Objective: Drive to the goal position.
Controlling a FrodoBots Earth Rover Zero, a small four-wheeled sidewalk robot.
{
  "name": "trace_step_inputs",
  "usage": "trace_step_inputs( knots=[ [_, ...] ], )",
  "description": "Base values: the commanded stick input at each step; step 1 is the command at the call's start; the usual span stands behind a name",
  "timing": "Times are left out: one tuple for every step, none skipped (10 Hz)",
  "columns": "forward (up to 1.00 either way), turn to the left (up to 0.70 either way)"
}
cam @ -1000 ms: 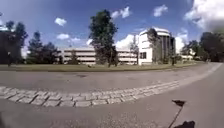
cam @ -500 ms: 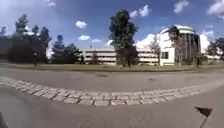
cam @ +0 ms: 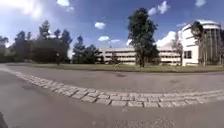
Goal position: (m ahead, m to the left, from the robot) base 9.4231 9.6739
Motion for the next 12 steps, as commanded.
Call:
trace_step_inputs(
  knots=[
    [0.0, 0.85],
    [0.0, 0.85],
    [0.0, 0.85],
    [0.0, 0.85],
    [0.0, 0.85],
    [0.0, 0.85],
    [0.0, 0.85],
    [0.0, 0.85],
    [0.0, 0.49],
    [0.0, 0.0],
    [0.0, 0.0],
    [0.21, 0.0]
  ],
)
